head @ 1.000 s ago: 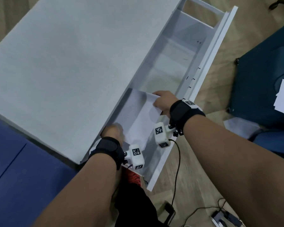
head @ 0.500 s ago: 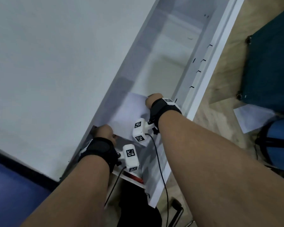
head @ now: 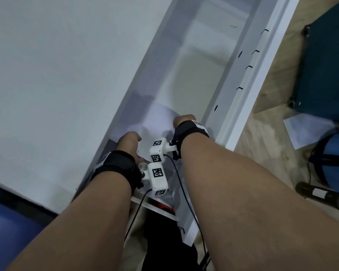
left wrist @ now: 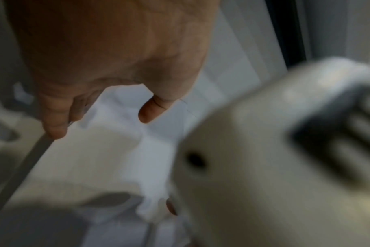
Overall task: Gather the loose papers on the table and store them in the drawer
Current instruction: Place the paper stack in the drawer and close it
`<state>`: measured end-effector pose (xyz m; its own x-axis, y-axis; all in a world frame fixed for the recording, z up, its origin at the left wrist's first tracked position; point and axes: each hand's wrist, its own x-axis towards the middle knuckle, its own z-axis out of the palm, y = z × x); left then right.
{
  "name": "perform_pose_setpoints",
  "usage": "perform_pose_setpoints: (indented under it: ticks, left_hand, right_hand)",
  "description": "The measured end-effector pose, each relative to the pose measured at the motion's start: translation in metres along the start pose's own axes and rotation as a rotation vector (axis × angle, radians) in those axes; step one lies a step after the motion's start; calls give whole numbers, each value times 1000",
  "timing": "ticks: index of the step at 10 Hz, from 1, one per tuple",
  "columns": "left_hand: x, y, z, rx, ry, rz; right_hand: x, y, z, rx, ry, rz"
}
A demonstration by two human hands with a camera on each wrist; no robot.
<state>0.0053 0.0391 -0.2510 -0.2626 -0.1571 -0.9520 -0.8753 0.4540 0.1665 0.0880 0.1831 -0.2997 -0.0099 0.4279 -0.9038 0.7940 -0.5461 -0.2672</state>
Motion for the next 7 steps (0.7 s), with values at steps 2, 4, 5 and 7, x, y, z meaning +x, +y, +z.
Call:
perform_pose_setpoints:
  ticks: [2, 4, 5, 7]
  left_hand:
    - [-4, 3, -2, 2, -39, 13]
    - [-7, -4, -8, -77, -69, 84]
    - [-60, -15, -9, -58, -87, 167]
    - [-136, -43, -38, 227, -223, 443]
  right_hand:
    - [40, -12, 4, -159, 68, 97]
    - [-46, -34, -18, 293, 36, 81]
    - [-131, -31, -47, 591, -17, -98]
    - [-216, 9, -147, 696, 350, -504]
